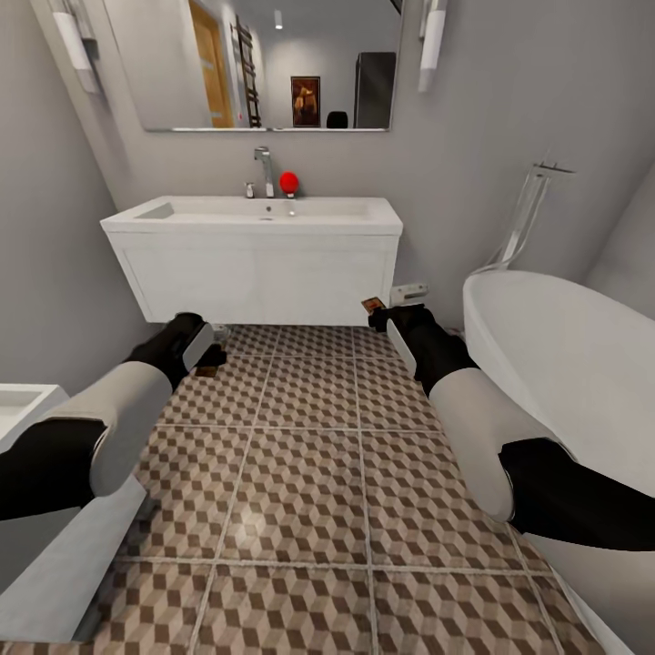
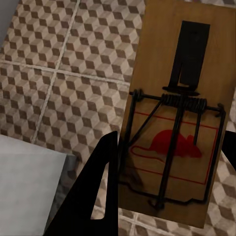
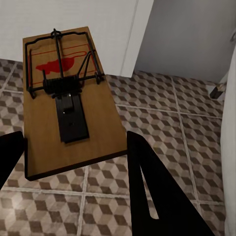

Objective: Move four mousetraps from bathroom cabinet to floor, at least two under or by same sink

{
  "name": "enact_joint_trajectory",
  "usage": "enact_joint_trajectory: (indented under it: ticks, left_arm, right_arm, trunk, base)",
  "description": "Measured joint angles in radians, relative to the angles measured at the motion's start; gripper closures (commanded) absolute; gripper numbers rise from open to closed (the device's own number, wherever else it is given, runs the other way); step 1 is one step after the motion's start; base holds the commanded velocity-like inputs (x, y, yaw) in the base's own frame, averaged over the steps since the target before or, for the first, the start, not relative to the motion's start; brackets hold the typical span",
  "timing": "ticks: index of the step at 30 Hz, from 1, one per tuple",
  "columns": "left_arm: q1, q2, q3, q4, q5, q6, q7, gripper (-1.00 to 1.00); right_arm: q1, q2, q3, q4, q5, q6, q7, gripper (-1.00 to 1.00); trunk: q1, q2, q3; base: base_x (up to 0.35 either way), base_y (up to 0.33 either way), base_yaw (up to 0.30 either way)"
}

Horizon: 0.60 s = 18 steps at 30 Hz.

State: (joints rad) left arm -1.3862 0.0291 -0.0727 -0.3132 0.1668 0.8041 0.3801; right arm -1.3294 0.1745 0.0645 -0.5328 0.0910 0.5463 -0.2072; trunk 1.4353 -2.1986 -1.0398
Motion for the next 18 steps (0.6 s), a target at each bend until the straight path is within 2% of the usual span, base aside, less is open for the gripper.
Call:
enact_joint_trajectory:
  ticks: [7,13,17,18]
  left_arm:
    - [-0.001,-0.005,-0.003,0.009,0.000,-0.026,-0.002,1.00]
    - [-0.002,-0.006,-0.005,0.045,0.003,-0.171,-0.009,1.00]
    - [-0.002,-0.014,-0.005,0.057,0.005,-0.217,-0.009,1.00]
    - [-0.002,-0.025,-0.005,0.058,0.007,-0.224,-0.010,1.00]
  right_arm:
    - [0.000,0.000,0.000,-0.009,0.000,0.002,-0.002,1.00]
    - [0.000,0.000,0.000,-0.017,0.000,0.001,-0.001,1.00]
    - [0.000,0.000,0.002,-0.019,-0.001,-0.001,0.000,1.00]
    - [0.000,0.000,0.002,-0.019,-0.001,-0.002,0.000,1.00]
  trunk:
    - [0.000,0.000,-0.001]
    - [0.000,0.000,-0.001]
    - [0.000,0.000,-0.001]
    - [0.000,0.000,-0.001]
  base:
    - [0.000,0.000,0.000]
    - [0.000,0.000,0.000]
    - [0.000,0.000,0.000]
    - [0.000,0.000,0.000]
